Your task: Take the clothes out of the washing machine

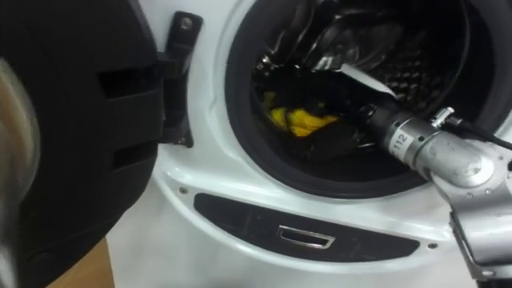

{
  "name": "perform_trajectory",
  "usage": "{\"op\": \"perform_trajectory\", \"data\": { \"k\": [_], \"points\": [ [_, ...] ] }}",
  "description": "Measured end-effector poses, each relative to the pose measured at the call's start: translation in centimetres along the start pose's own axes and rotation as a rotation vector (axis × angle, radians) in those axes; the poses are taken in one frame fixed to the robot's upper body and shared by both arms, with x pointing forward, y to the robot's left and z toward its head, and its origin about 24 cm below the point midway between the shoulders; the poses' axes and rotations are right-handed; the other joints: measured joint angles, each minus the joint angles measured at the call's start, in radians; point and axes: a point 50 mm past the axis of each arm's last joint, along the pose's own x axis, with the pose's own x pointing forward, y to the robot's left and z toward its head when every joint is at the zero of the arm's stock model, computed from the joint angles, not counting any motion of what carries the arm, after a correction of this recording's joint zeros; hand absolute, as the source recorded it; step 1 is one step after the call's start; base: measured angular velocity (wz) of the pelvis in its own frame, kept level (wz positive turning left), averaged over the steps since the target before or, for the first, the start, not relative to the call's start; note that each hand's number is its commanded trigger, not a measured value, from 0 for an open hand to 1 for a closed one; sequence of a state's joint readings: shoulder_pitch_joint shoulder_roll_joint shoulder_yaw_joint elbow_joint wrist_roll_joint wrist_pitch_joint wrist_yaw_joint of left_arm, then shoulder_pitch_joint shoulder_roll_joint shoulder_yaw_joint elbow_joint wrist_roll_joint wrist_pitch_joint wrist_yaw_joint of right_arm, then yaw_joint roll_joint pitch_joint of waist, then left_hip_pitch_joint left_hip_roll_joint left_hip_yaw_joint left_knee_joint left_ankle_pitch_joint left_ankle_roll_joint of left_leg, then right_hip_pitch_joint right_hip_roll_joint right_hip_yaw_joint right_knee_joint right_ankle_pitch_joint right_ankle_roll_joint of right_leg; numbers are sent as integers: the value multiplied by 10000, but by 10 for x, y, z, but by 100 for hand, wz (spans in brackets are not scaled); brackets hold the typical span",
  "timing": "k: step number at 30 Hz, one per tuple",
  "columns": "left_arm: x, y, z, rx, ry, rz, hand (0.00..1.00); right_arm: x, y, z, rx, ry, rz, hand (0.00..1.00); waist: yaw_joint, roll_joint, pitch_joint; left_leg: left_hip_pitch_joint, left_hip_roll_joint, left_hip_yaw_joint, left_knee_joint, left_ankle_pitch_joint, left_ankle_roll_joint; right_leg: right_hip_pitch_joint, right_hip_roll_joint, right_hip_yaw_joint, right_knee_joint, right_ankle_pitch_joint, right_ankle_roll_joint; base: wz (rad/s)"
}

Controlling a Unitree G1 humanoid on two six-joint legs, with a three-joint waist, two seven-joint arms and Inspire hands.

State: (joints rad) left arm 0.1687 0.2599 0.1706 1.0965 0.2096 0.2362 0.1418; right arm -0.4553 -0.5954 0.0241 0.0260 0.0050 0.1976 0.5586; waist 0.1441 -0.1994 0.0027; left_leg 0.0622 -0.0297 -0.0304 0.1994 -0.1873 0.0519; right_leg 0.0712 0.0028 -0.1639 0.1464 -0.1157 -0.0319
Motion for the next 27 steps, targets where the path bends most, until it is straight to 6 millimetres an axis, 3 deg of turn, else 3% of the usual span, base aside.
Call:
{"op": "perform_trajectory", "data": {
  "k": [17,20,27],
  "points": [
    [-1,-1,15,455,-492,37,0,1,-2,10,-514,-24,-117,100,2,110,-6,21,15,-19,-18,-47,-40,99,73,201,-95,25,-27,-1],
    [-1,-1,17,436,-632,24,0,0,-1,17,-1268,-57,-179,100,-10,219,58,15,15,-12,-20,-47,-41,86,76,220,-97,23,-28,0],
    [-2,-1,13,431,-651,47,0,-9,4,43,-2463,-534,-414,100,-24,347,-30,-38,52,81,-162,-16,-73,-209,96,256,-29,-21,-72,-6]
  ]
}}
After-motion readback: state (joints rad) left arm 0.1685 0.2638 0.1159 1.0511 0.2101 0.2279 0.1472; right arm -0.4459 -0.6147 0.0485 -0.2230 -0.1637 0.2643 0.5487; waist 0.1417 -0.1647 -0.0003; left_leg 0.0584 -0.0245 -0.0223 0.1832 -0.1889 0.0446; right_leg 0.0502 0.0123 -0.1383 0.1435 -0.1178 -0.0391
